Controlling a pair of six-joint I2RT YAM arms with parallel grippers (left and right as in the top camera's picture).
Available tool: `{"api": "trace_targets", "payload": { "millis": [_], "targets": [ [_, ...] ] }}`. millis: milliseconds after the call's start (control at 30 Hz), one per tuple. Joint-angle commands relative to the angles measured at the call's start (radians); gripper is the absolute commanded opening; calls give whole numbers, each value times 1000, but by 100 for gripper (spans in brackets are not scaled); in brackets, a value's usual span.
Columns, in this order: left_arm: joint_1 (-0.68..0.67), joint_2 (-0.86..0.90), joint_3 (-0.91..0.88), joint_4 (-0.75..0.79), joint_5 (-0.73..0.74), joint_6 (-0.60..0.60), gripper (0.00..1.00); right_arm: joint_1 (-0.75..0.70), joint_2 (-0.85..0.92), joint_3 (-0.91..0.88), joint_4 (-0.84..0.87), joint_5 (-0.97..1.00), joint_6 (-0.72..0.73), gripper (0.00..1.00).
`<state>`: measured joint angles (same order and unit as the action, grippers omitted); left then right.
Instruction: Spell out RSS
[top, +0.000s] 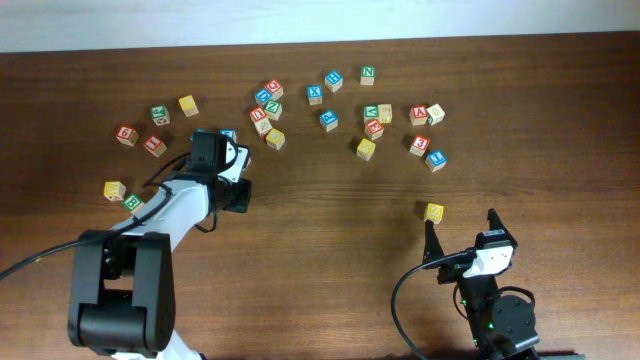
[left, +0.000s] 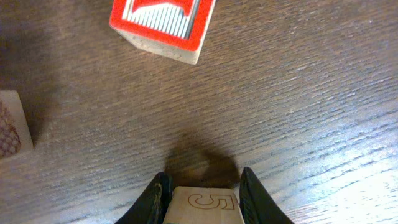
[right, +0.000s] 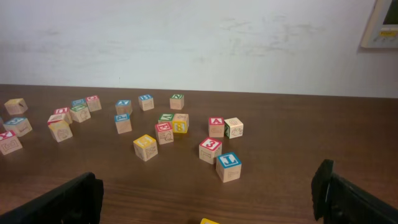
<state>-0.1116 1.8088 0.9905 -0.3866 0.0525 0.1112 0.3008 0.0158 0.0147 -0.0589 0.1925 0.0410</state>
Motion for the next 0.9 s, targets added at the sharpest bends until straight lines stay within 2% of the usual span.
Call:
{"api": "trace_targets", "payload": {
  "millis": [0,67,233,333,467,633,867],
  "targets": [
    [-6,14,85,-66,20,-180,0,-6,-8,-9,-3,-2,-7,98],
    [-64,14,153,-114,21,-241,0,-6,-8,-9,-3,-2,-7,98],
    [-247,23,249,-107,-137,-527,0,-6,-8,-9,-3,-2,-7,98],
    [-255,62,259,-91,-137,-612,0,-6,-8,-9,-3,-2,-7,98],
    [-255,134,293,-103,-141,-642,0,-6,-8,-9,-3,-2,-7,98],
    [-255,167,327,-181,-264,-611,0,-6,-8,-9,-3,-2,-7,98],
    [-255,176,327,-146,-278,-560,0,-6,-8,-9,-3,-2,-7,98]
  ]
}}
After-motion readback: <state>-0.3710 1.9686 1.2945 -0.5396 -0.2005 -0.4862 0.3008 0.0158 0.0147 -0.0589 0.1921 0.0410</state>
